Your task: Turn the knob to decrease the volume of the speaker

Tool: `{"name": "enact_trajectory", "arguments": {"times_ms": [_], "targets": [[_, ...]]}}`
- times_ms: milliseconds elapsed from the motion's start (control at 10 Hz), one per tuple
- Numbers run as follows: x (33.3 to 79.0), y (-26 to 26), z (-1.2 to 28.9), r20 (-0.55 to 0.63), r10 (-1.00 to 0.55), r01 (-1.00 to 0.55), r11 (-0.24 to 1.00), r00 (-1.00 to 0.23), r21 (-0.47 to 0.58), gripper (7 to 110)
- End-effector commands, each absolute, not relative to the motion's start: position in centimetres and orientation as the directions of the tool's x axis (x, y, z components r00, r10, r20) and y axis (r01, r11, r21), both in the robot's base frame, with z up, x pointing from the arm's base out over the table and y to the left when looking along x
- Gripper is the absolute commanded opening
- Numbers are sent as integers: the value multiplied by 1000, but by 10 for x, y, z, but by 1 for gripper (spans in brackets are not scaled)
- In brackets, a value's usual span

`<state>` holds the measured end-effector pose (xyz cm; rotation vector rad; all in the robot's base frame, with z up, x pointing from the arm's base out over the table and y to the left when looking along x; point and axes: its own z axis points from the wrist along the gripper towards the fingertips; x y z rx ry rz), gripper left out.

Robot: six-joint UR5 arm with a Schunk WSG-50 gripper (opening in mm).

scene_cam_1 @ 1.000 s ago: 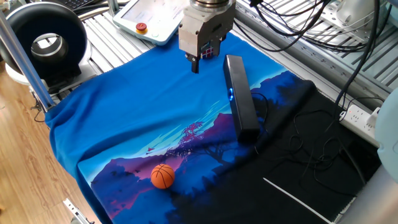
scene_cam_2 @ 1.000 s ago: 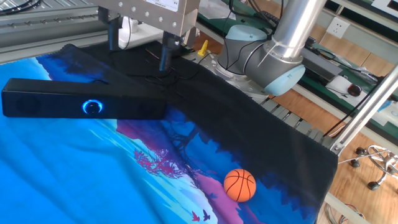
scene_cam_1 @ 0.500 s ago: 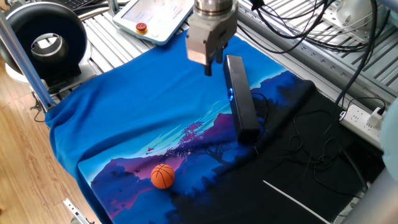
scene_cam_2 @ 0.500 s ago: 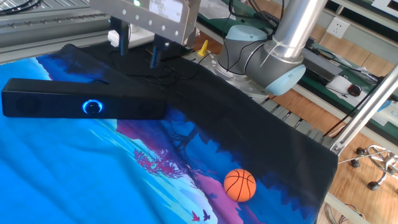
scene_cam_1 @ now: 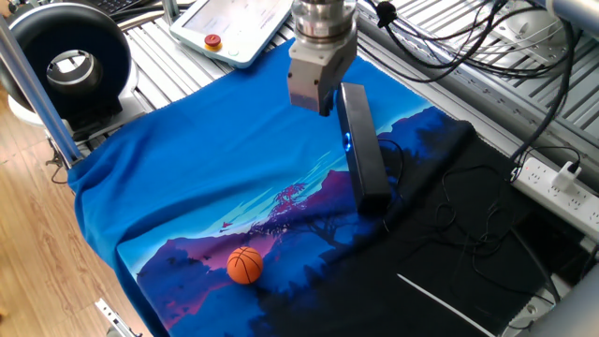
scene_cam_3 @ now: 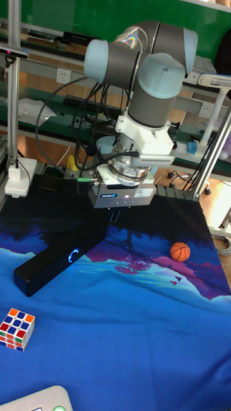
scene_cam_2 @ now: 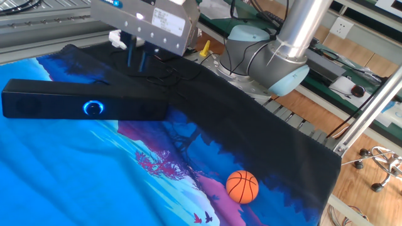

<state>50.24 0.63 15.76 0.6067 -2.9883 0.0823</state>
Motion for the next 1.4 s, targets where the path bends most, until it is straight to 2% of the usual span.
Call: {"name": "enact_trajectory", "arguments": {"times_ms": [0, 400, 600, 900, 1200, 1300], "targets": [[505, 2, 152, 83, -411, -416, 907, -908, -68, 7], [512, 3, 153, 72, -446, -451, 887, -892, -99, 7], [518, 19, 159, 61, -445, -449, 890, -893, -82, 7], [503, 28, 151, 86, -413, -419, 905, -907, -78, 7], [496, 12, 153, 137, -415, -431, 894, -900, -124, 7], [510, 7, 154, 92, -394, -404, 899, -914, -168, 7]]}}
